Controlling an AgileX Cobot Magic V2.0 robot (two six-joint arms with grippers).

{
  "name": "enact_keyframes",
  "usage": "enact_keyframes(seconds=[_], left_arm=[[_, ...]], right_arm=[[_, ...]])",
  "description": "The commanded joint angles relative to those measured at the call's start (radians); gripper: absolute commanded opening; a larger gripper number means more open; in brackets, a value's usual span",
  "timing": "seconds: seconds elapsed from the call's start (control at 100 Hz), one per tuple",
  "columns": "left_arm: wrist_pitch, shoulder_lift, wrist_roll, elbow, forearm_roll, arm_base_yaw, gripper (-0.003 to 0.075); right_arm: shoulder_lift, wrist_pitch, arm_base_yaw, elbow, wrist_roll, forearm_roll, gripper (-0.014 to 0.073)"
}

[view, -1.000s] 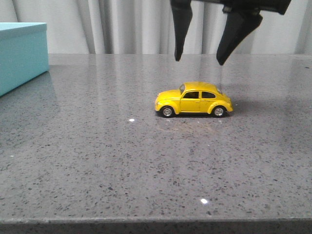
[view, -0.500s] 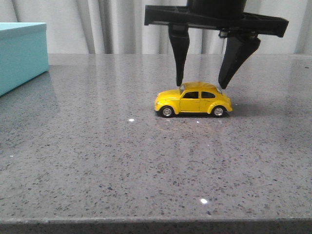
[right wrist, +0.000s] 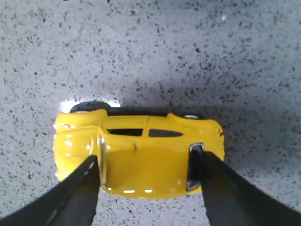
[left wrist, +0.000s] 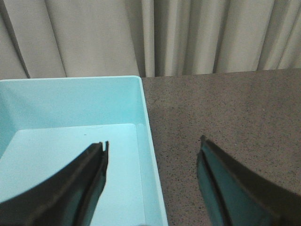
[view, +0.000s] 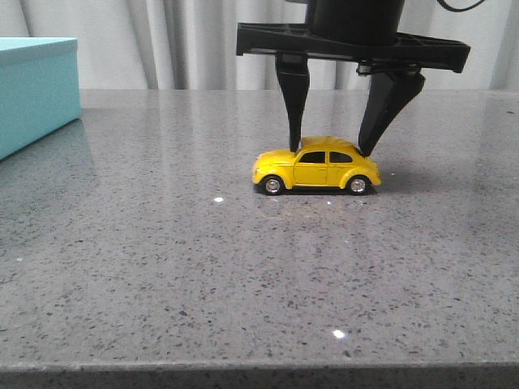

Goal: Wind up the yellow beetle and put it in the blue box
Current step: 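Drag the beetle backward along the table with the right gripper to wind it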

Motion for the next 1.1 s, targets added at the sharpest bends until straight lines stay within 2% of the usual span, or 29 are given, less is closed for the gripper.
enact_keyframes(seconds=[0.0,0.63,0.92,1.09], left_arm=[[-0.071,0.002,-0.006,-0.037,-0.009,-0.008,0.0398],[-0.071,0.002,-0.006,-0.037,-0.003,-0.008,0.0398],[-0.071,0.002,-0.006,-0.037,-0.001,-0.005,0.0398],[-0.071,0.002,-0.006,-0.037,-0.001,-0.005,0.0398]], right_arm=[[-0.036,-0.033,-0.002,-0.029,-0.002,-0.034,0.0467],[-0.035,-0.02,-0.003,-0.017,-0.035,-0.08,0.0467],[-0.06,-0.007,-0.003,0.058,-0.035,-0.166,0.0467],[-0.105,-0.006,-0.065,0.105,-0.038,-0.182,0.0467]])
